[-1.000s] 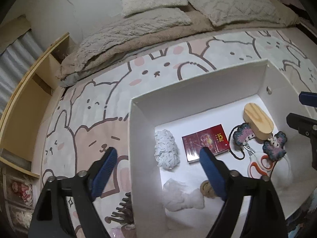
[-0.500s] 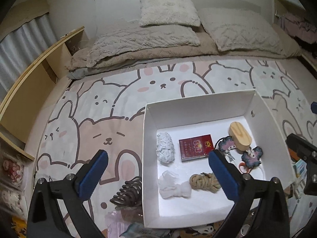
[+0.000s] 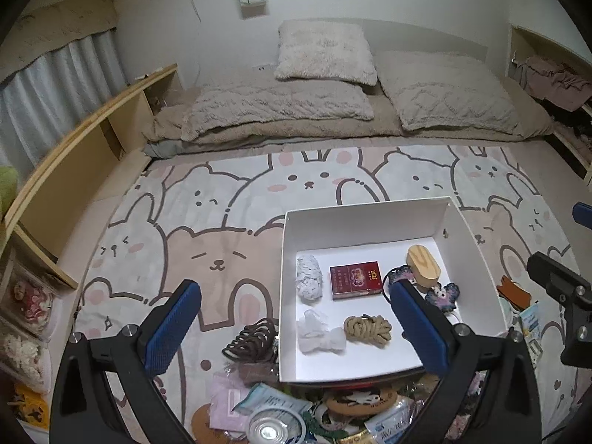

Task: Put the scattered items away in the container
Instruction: 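Raise both open grippers and pull back from the white box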

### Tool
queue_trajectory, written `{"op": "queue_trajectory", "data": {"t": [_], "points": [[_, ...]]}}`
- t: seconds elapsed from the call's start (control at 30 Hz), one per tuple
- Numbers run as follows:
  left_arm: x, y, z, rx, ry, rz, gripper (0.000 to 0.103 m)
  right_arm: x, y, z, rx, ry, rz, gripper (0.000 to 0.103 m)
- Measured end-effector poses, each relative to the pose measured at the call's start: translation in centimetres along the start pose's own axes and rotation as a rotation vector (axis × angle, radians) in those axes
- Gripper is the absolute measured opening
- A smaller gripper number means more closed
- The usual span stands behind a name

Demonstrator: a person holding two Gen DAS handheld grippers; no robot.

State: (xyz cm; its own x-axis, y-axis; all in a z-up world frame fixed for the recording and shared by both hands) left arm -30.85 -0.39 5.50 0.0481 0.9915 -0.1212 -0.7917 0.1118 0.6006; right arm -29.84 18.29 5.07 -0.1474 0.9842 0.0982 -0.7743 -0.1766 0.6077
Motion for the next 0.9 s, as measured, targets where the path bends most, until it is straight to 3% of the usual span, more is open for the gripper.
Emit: {"op": "queue_trajectory", "data": {"t": [0.53, 0.9], "points": [[0.7, -4.2, 7.2, 0.152, -0.096, 0.037, 0.103, 0.2, -3.8, 6.8, 0.137, 0.020, -0.050, 0.103], [1.2, -7.4, 9.5, 0.240, -0.092, 0.035, 0.103, 1.0, -7.5, 8.0, 0.222, 0.018, -0.065, 0.103]]}}
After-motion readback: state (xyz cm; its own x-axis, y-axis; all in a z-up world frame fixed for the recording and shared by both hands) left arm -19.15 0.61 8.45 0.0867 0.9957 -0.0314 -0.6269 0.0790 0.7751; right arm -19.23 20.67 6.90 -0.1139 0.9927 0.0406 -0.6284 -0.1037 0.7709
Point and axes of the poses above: each gripper's, at about its wrist camera, not at the fingertips, and z roughly against the way its jaws point, x to its right, y to its top, the point moved 4 cm from there along -z, roughly the way its jaws point, and after that the axes turned 6 degrees about -x, right-handed, at the moved point
